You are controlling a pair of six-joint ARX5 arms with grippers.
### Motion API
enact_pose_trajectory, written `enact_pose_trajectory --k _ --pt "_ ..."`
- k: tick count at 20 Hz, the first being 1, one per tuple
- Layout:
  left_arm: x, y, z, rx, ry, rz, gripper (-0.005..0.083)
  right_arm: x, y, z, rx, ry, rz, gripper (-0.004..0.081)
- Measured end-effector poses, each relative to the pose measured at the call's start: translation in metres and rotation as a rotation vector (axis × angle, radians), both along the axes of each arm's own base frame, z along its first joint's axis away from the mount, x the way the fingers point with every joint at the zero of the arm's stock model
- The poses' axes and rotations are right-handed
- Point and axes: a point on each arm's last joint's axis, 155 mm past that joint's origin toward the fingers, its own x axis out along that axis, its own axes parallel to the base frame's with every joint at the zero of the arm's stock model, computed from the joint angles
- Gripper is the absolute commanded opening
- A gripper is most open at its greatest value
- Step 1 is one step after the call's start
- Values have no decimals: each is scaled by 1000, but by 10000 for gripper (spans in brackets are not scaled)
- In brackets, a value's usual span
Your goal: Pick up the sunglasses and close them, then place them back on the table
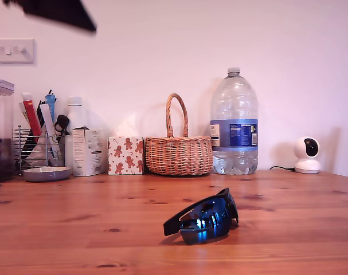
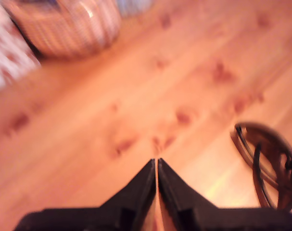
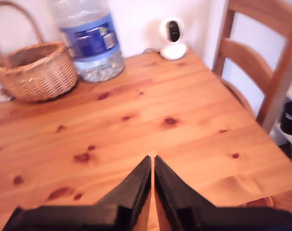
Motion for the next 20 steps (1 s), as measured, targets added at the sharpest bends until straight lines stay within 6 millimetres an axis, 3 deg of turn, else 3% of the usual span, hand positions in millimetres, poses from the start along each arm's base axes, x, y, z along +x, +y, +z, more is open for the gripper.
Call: enact_pose_trajectory --k 2,5,8,10,15,18,20 --pt "-4 -3 5 0 -48 21 -19 3 3 5 -5 -22 34 -11" --pt "-7 -9 -16 -3 -50 28 -19 5 20 13 -26 -52 142 -11" --pt "-2 0 -29 -52 -56 93 -19 8 29 19 -31 -88 194 -11" --pt "4 15 -35 -78 -79 154 -19 13 25 16 -35 -119 172 -11" --pt "20 71 -79 -75 -30 336 -19 20 22 -7 -39 -120 148 -11" --pt "14 100 -90 -88 -36 409 -19 22 19 3 -42 -170 132 -11" --pt "6 115 -90 -116 -53 443 -19 24 19 -1 -43 -180 129 -11"
